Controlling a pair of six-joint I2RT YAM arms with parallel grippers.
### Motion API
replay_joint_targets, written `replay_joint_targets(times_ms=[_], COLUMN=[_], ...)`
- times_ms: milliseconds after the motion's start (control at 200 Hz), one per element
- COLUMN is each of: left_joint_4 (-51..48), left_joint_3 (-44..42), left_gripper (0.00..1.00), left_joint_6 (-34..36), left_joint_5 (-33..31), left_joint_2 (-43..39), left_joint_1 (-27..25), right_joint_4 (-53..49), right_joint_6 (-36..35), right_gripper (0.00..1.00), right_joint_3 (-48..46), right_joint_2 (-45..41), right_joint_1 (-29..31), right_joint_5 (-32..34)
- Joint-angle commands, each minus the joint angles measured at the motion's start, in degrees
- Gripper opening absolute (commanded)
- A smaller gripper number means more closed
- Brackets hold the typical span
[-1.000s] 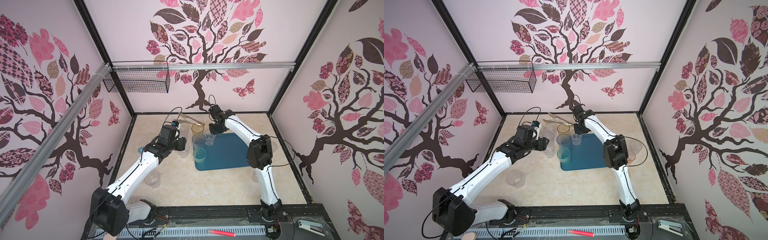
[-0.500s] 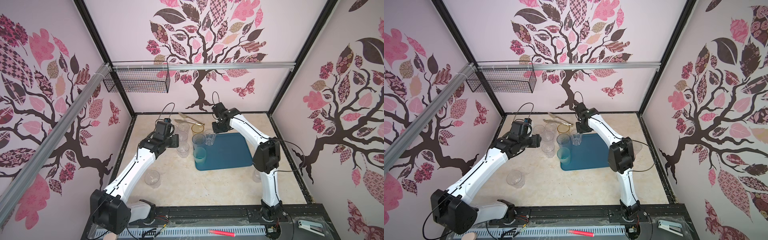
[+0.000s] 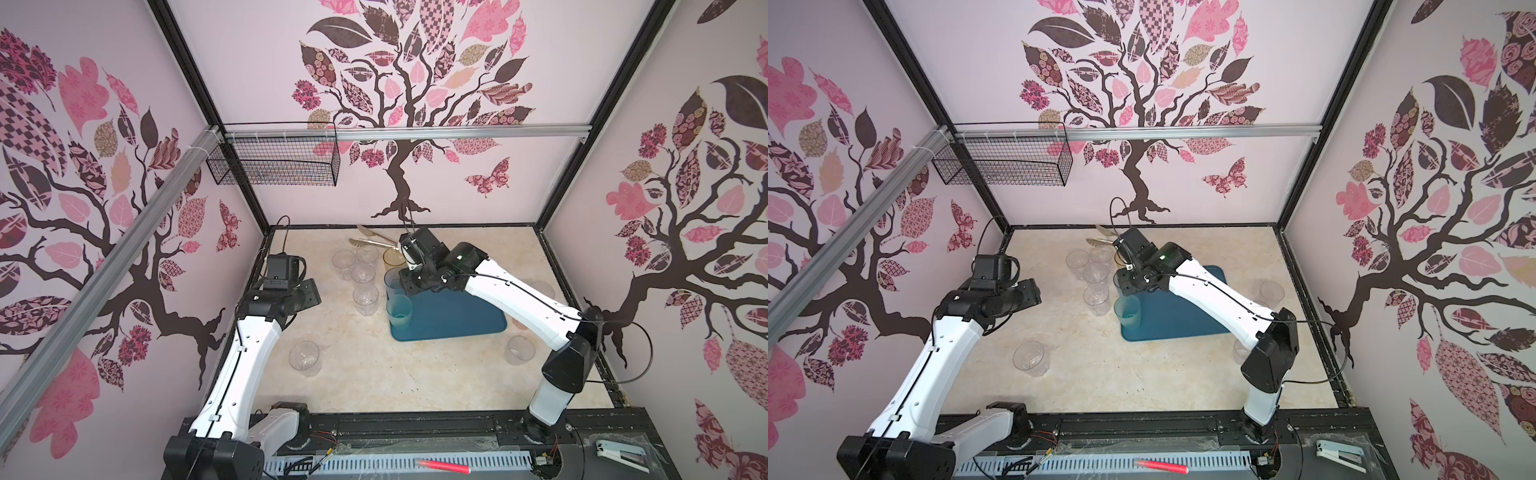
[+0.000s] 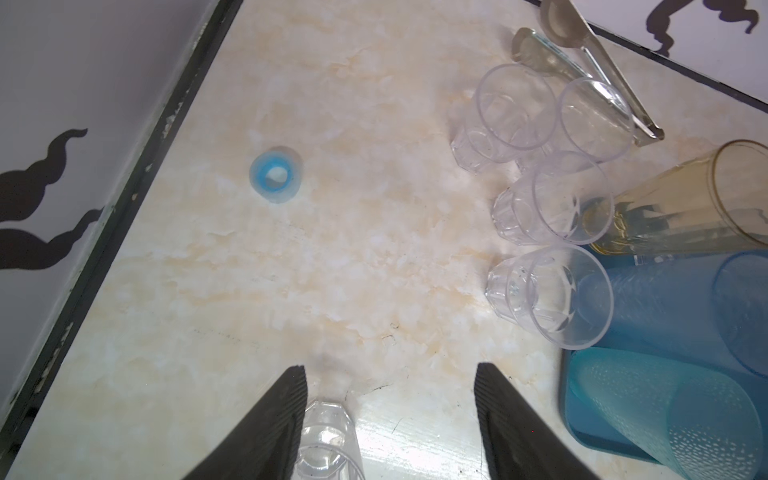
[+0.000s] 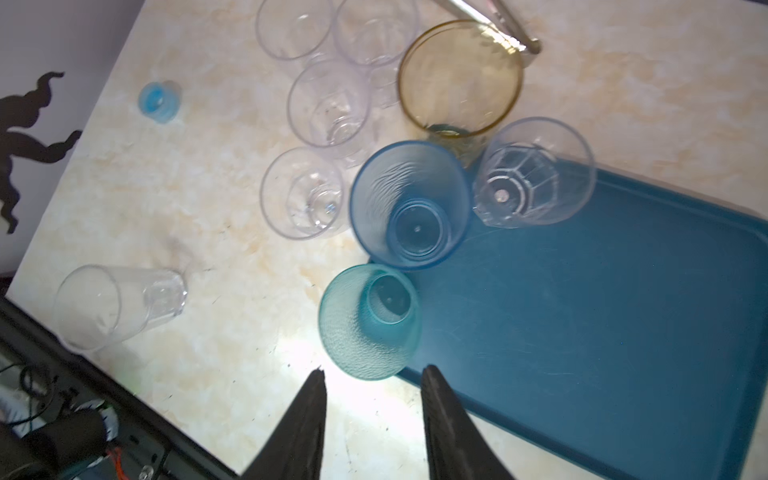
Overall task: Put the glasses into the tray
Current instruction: 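Move the right gripper back toward another clear glass nearer the robot, then lower the right gripper into the clear glass and grasp it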
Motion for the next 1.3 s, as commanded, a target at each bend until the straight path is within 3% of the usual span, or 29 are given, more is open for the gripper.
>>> replay_joint_targets(times_ms=[0,215,350,415,835,1295], left_joint_4=[-4.3,-4.6,1.8,3.0,3.8,6.8], left_joint_3=[-2.1,-6.0,-10.7,-11.2,-16.3,-18.2], left_gripper=[0.66,0.66,0.66,0.65,0.69,0.69], left_joint_6=[-3.5,-5.4,-7.6,-9.9,-15.1,-14.2], left_joint_5=[4.3,1.5,7.0,8.0,-4.8,-3.6], left_joint_2=[-0.8,-5.7,-5.0,-4.2,-9.1,-9.6], left_joint_1=[1.6,2.8,11.1,12.7,13.3,13.2], right_joint_4=[0.9,5.3,7.1,7.3,4.2,5.2], right_joint_6=[2.0,3.8,4.8,5.0,3.9,3.6], right_gripper=[0.41,0.41,0.41,0.41,0.50,0.52], right_joint_3=[0.0,1.0,4.6,7.8,24.6,32.8], right_joint_2=[-0.2,4.6,10.8,13.9,30.3,40.1], right_joint_1=[3.3,10.0,13.5,14.6,17.8,18.5], right_joint_5=[-2.1,-5.0,-7.4,-8.6,-15.2,-15.2])
